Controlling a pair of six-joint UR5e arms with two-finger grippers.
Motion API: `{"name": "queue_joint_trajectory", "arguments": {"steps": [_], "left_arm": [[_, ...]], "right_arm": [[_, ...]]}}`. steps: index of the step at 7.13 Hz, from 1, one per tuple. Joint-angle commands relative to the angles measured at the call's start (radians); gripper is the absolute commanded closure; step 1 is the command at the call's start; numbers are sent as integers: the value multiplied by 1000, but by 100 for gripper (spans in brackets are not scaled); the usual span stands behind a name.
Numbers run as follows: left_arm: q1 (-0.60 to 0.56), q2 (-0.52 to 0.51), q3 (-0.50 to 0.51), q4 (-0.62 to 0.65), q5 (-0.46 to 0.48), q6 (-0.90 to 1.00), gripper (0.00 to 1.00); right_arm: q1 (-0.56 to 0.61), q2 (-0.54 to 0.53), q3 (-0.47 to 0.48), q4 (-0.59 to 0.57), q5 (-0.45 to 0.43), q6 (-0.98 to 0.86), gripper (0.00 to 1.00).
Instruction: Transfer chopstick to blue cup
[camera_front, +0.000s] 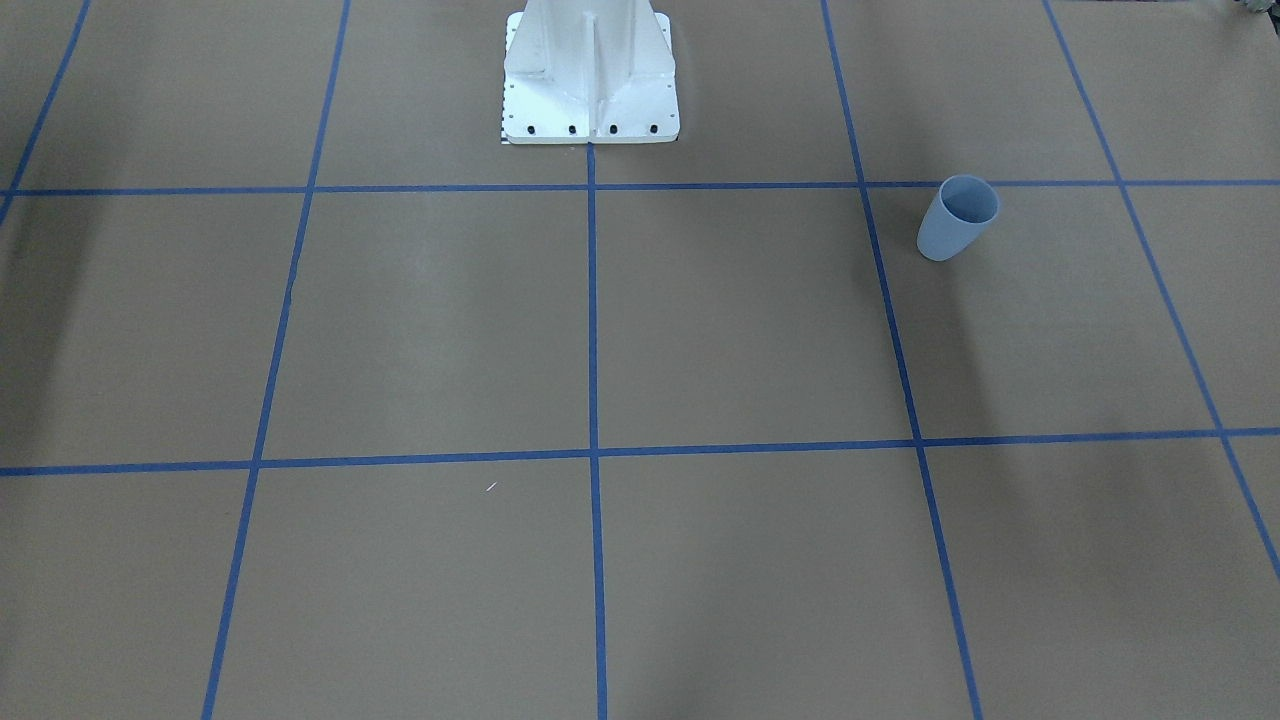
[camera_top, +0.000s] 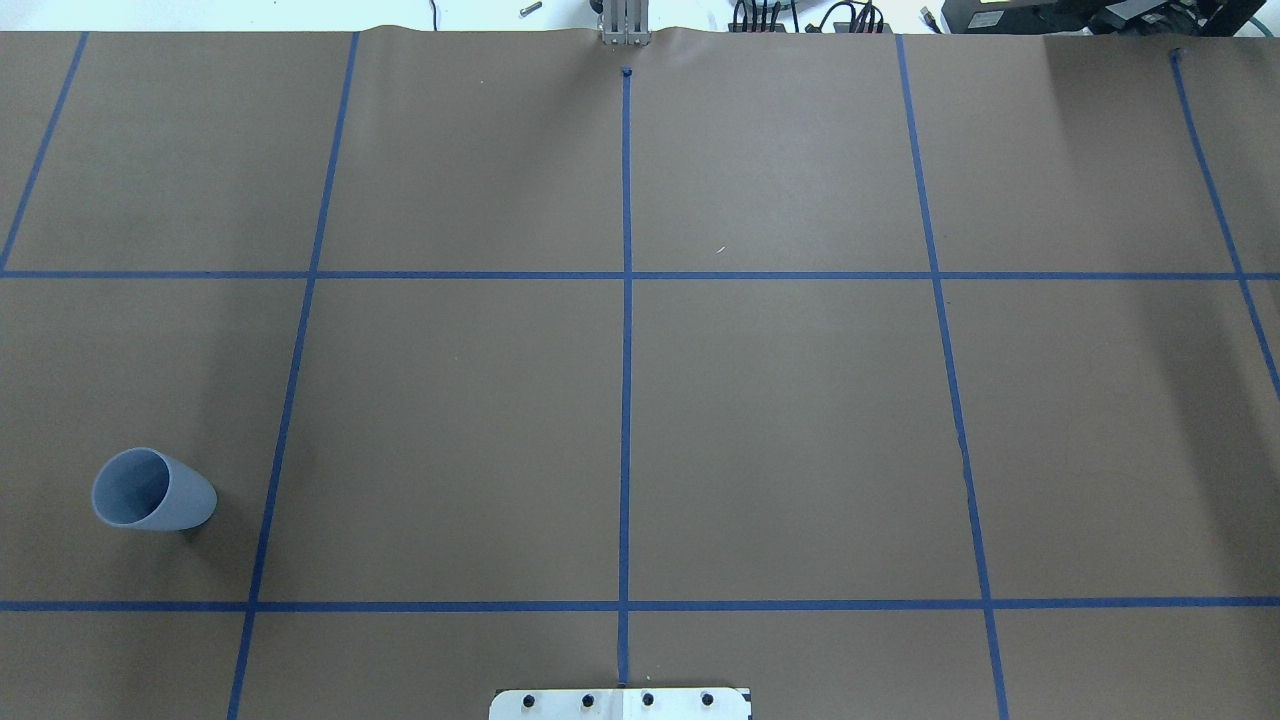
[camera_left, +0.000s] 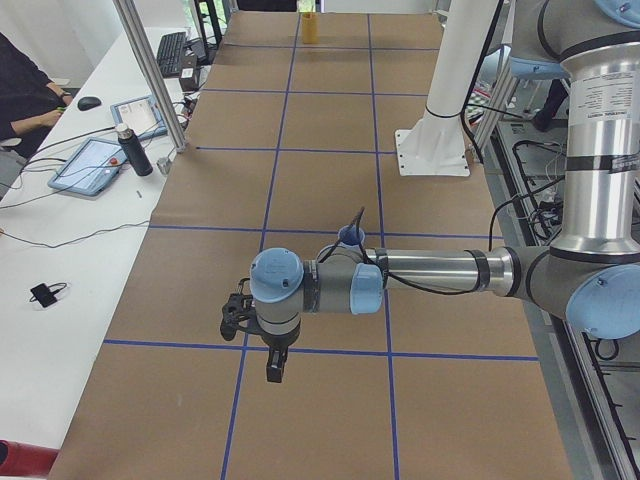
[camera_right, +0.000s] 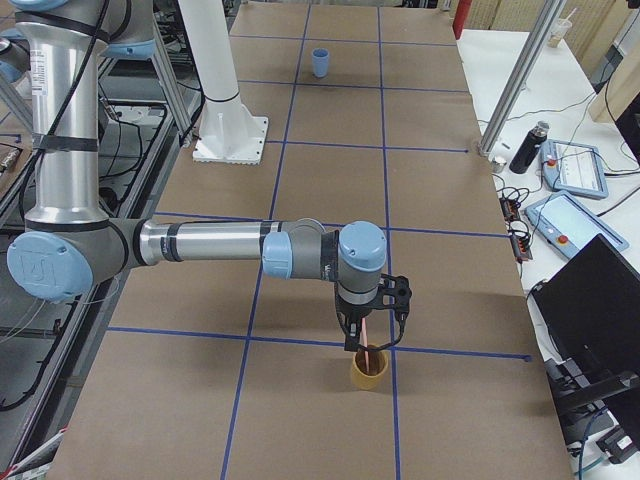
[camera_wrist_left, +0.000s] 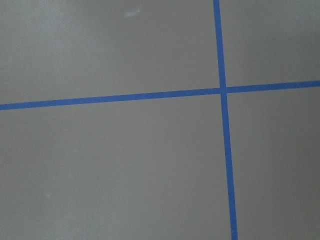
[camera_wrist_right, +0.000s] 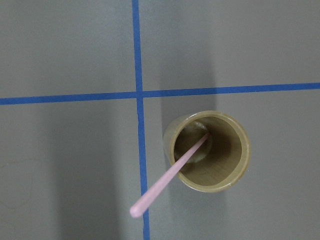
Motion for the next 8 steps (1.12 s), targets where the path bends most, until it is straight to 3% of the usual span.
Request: {"name": "queue_joint_trajectory", "arguments": {"steps": [1,5,8], "left_arm": [[-5,14,-23,-9,7,-6,2],[-5,16,-25,-10,-2,-6,2],[13,-13,-80,-42,-4,-18,2]], "right_arm": [[0,1,-1,0,9,-1,0],[0,-6,8,0,9,1,0],[0,-16,45,0,9,2,0]]}}
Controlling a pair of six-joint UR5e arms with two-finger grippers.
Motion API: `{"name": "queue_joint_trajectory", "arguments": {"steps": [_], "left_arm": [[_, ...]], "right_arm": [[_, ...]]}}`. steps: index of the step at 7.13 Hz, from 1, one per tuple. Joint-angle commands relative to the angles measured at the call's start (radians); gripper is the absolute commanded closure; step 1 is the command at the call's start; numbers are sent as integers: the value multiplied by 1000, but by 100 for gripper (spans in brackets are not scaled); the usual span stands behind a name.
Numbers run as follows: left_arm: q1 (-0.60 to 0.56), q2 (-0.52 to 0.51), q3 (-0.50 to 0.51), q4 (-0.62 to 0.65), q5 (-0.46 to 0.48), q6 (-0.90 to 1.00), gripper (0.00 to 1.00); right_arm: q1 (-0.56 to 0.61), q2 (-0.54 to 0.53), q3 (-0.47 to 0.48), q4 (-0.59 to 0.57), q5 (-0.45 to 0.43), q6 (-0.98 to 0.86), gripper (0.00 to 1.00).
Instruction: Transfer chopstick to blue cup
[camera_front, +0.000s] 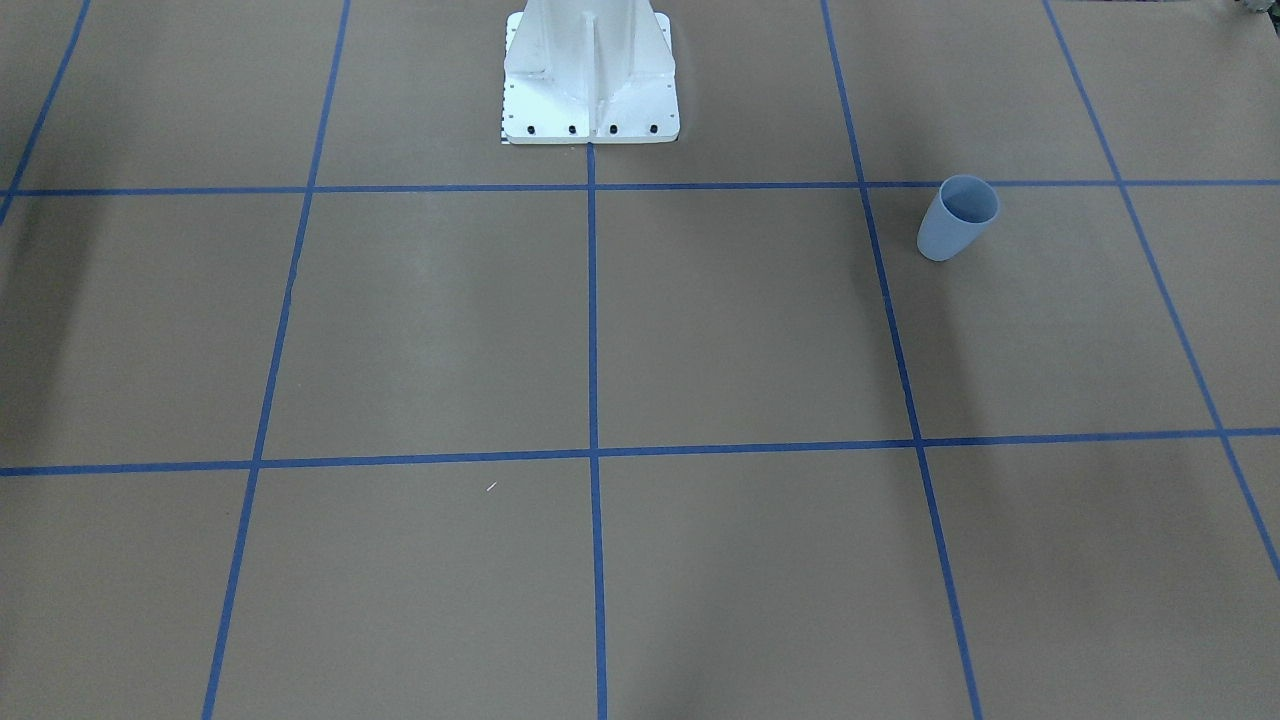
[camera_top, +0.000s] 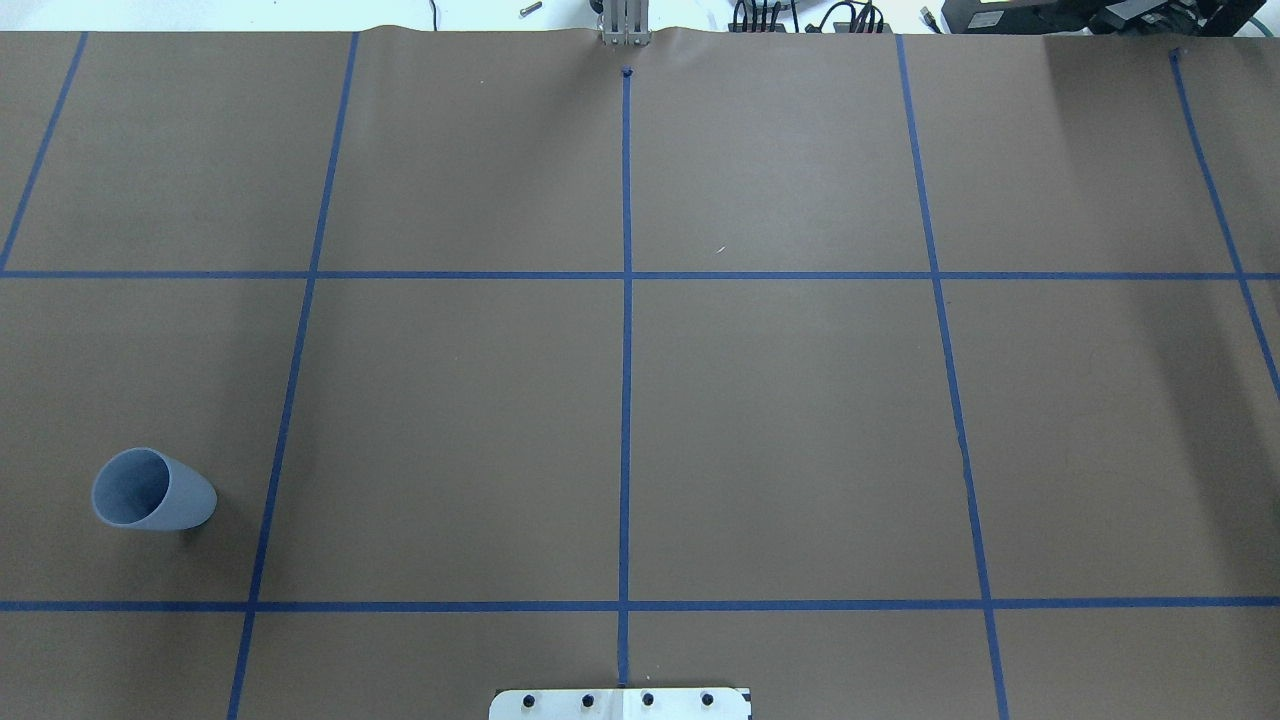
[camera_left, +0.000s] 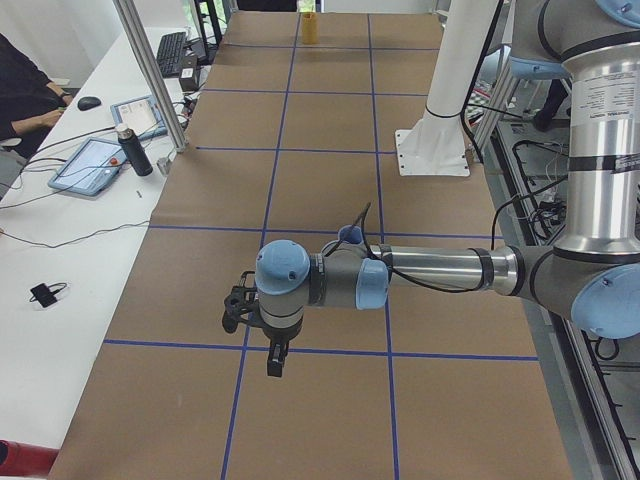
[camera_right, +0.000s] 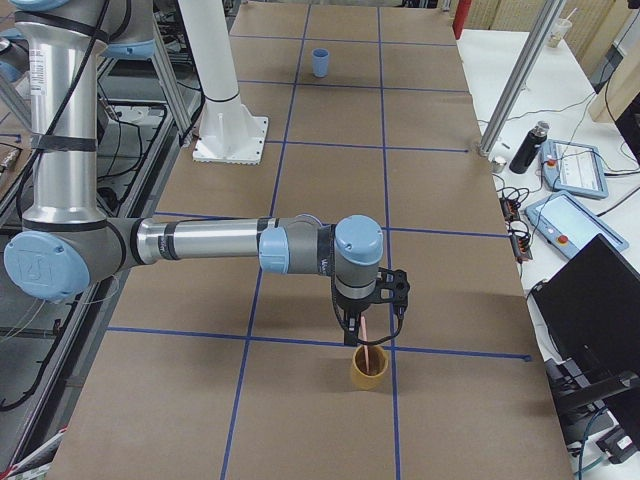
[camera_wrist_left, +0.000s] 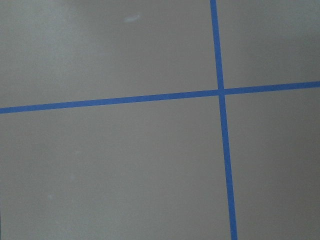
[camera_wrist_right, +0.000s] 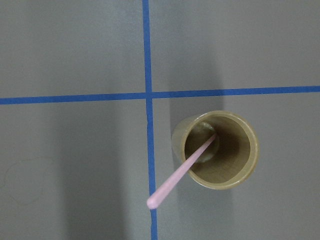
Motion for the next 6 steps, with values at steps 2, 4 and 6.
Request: {"name": "queue_joint_trajectory", "arguments": {"steps": [2,4,6], "left_arm": [[159,-21,-103,-36,-5,-329,2],[327,-65,-138,-41,-74,-645,2],[476,-27,-211,-160,-74,-933,2]], "right_arm": [[0,11,47,2,20,7,0],[-9,7,68,2,15,15,0],[-12,0,60,7,21,15,0]]}}
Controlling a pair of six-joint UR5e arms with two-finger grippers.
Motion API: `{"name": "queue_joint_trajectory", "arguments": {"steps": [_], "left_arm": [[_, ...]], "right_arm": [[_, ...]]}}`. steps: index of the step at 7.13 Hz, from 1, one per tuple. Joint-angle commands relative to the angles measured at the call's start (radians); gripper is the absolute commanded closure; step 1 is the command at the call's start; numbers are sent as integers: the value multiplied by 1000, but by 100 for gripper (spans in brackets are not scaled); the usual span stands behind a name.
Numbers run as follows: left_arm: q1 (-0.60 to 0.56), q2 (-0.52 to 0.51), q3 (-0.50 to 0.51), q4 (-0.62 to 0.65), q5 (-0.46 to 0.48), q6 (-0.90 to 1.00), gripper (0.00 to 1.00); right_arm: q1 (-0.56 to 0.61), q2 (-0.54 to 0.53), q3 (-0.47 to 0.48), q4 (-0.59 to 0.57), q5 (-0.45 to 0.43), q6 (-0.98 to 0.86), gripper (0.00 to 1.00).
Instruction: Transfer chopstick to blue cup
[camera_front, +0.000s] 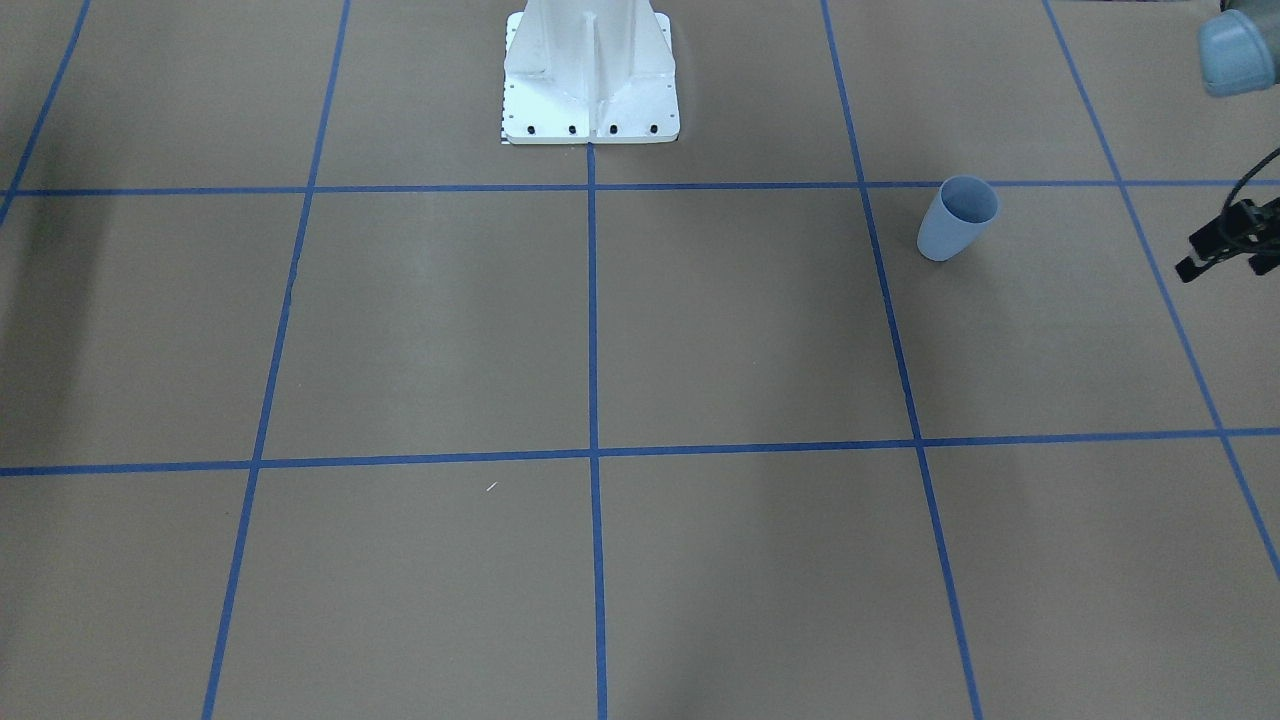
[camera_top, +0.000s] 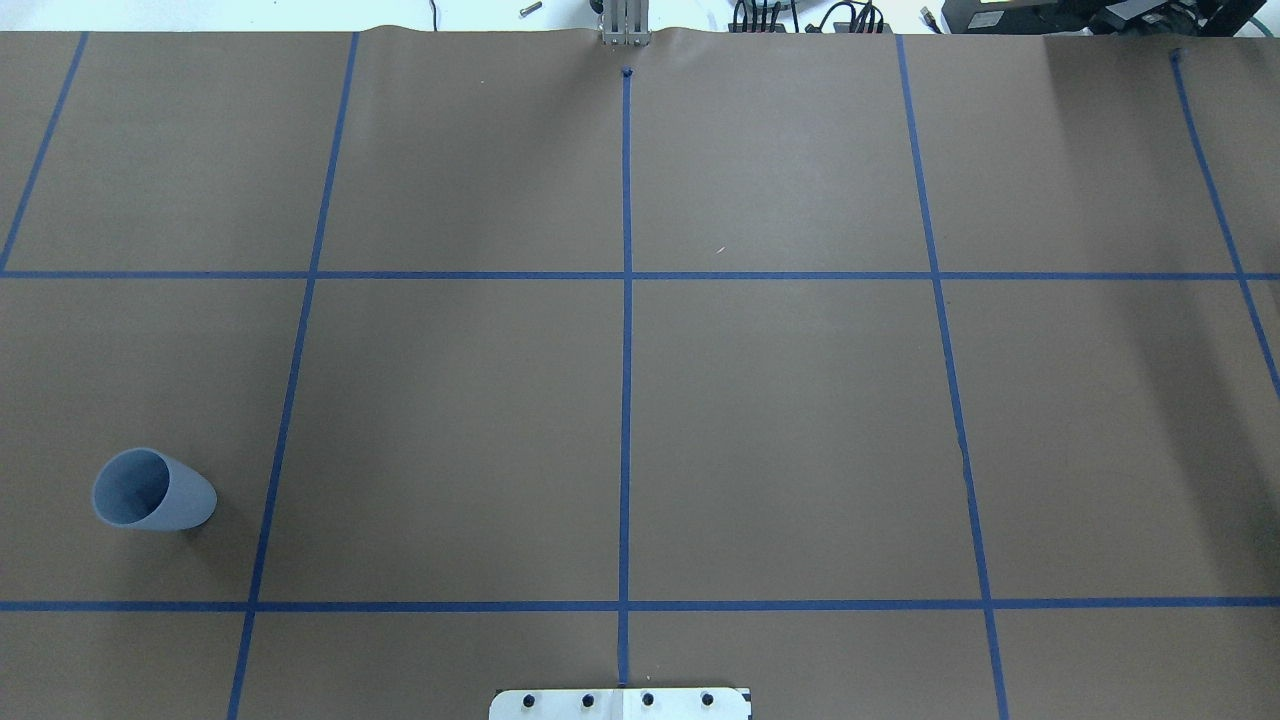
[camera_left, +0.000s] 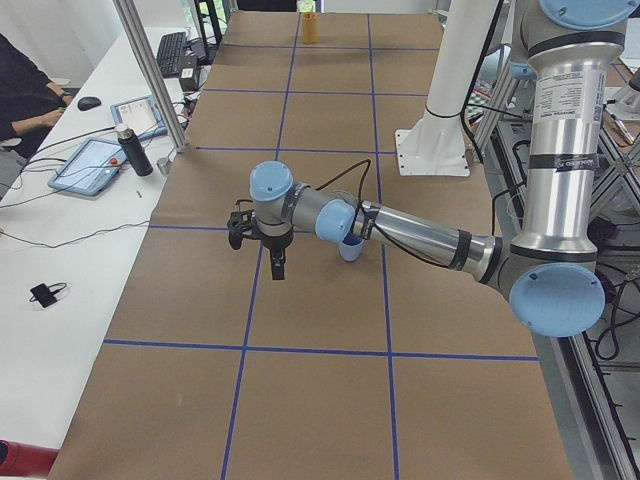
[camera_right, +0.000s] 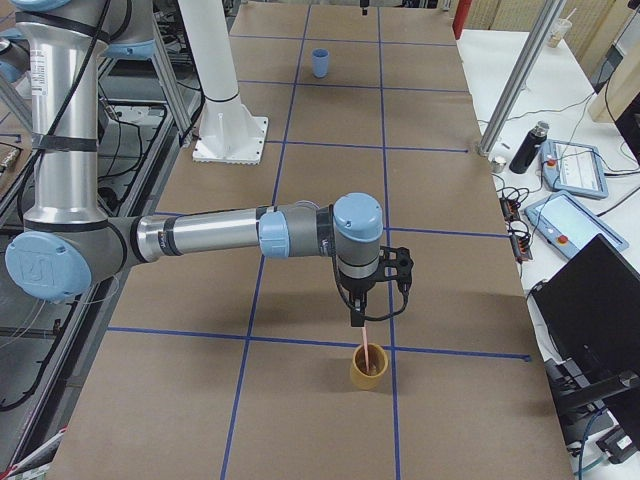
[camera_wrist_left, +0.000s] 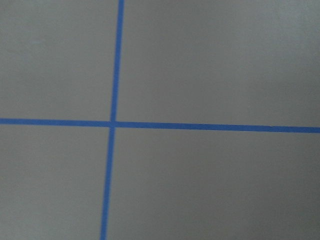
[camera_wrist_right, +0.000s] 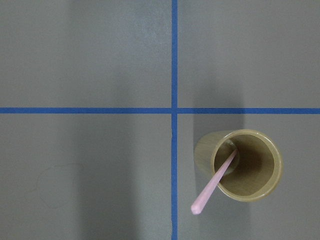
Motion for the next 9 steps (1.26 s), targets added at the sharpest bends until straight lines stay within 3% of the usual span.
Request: {"name": "queue_joint_trajectory", "arguments": {"steps": [1,3,5,9], "left_arm": [[207,50,-65,-181,7,-401,2],[348,171,-92,-385,65,-514,2],[360,314,-99,-561,66,-514,2],[415,311,-93,-560,69,-514,2]], "right_arm": [[-15,-3,-3,1,18,1,0],[-20,0,1,1,22,1,0],[-24,3,1,-4,21,3,0],[-26,4,-4,-8,35,4,0]]}}
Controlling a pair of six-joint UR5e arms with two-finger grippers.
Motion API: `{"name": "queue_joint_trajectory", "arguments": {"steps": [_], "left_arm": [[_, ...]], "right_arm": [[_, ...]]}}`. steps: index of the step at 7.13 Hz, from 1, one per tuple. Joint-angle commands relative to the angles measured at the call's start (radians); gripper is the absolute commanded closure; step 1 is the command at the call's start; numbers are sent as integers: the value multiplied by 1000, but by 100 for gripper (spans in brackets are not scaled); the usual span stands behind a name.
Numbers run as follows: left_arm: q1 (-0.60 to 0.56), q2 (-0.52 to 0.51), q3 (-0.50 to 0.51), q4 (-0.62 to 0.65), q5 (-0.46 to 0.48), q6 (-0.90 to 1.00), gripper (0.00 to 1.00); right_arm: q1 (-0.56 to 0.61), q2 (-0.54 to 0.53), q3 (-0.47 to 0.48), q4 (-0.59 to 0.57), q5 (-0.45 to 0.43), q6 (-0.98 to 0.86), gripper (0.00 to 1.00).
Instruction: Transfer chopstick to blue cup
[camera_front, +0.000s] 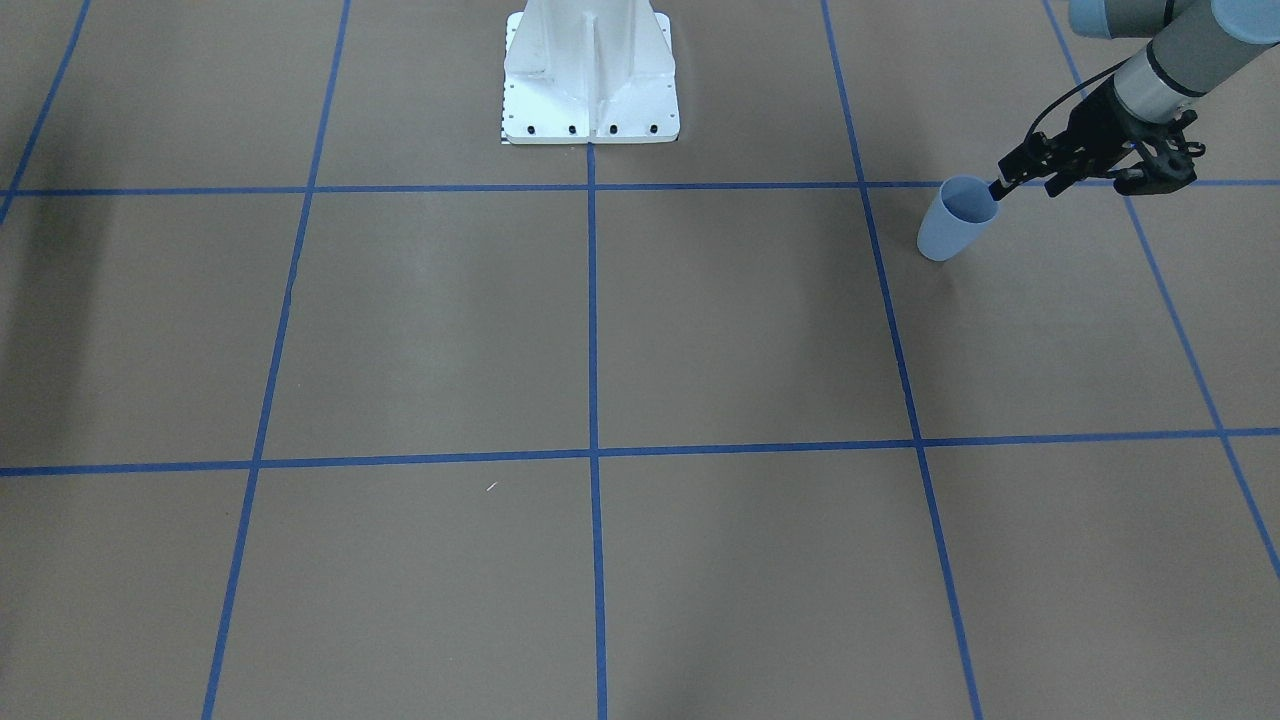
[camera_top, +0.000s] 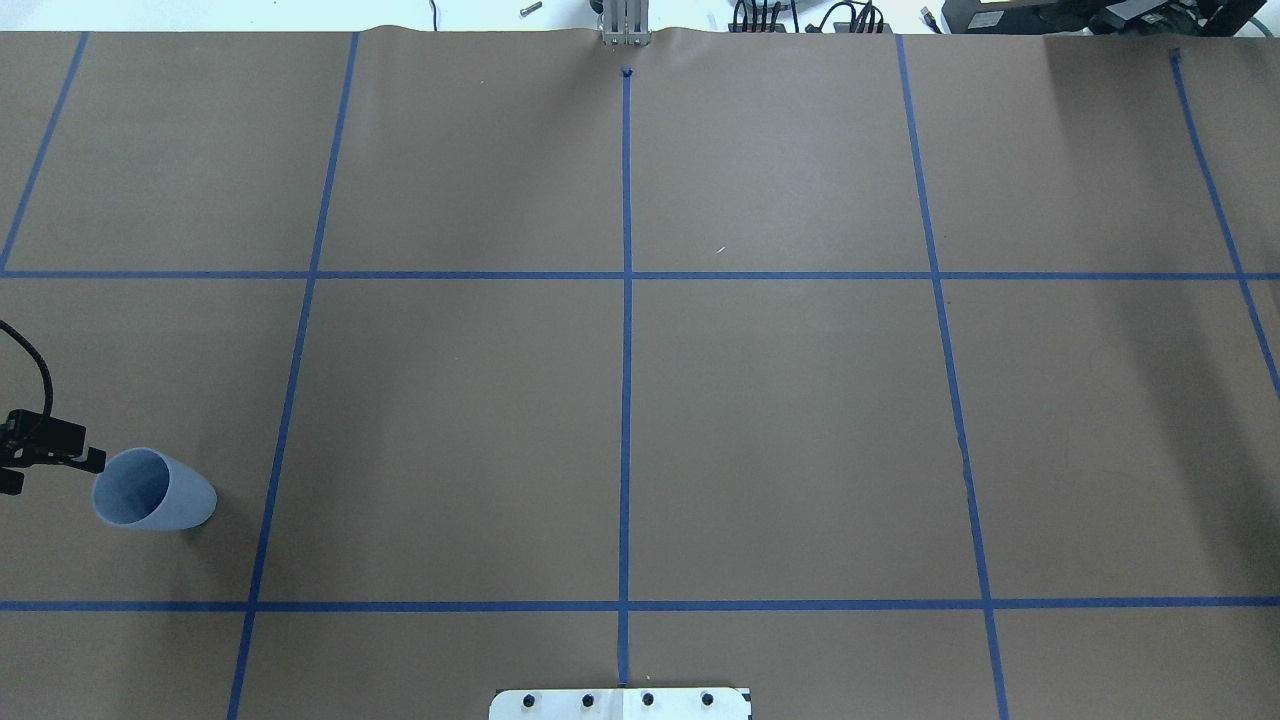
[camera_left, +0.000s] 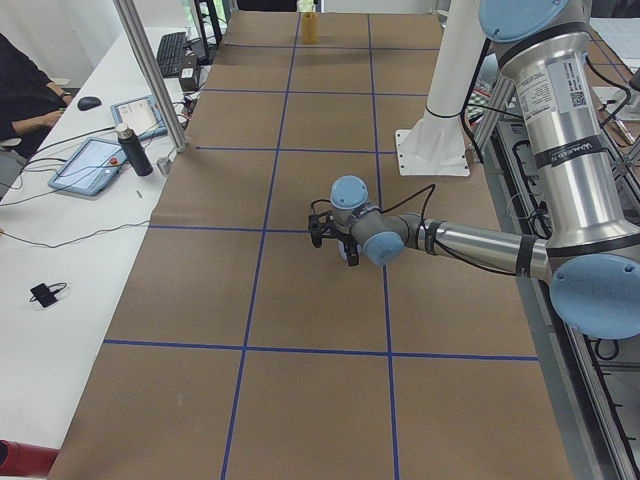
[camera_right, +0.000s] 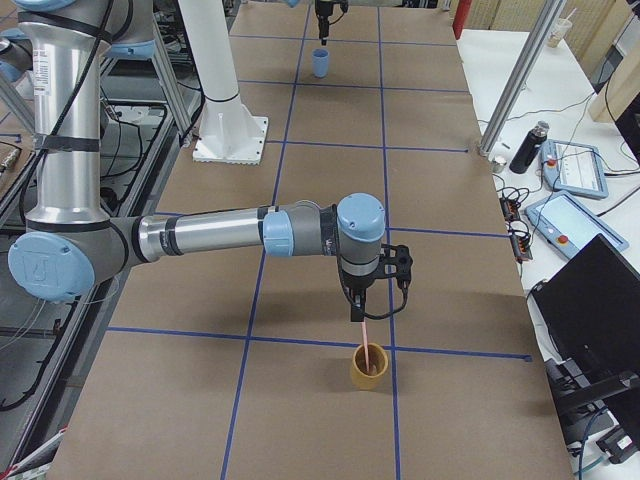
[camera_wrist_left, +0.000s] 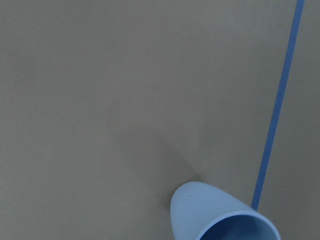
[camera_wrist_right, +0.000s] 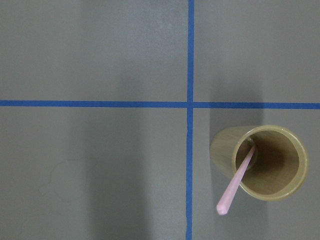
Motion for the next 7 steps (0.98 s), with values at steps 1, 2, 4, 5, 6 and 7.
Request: {"name": "queue_joint_trajectory", "arguments": {"steps": [1,2,4,5,6,7], "left_arm": [[24,-5,9,0,-1,-2,3],[25,-13,19,0,1,-2,3],[56,-38,48,0,-1,-3,3],[64,-44,55,0,-2,-3,3],[65,-47,59,0,-2,-5,19],[65,-51,59,2,-4,-26,57]], "right_arm": [[-4,0,-2,-1,4,0,0],[-7,0,-3,-1,4,2,0],[-9,0,-12,-1,4,0,0],[-9,-1,-14,-1,6,0,0],[-9,-3,-15,-1,9,0,0],[-9,-1,-15,-1,10,5,0]]}}
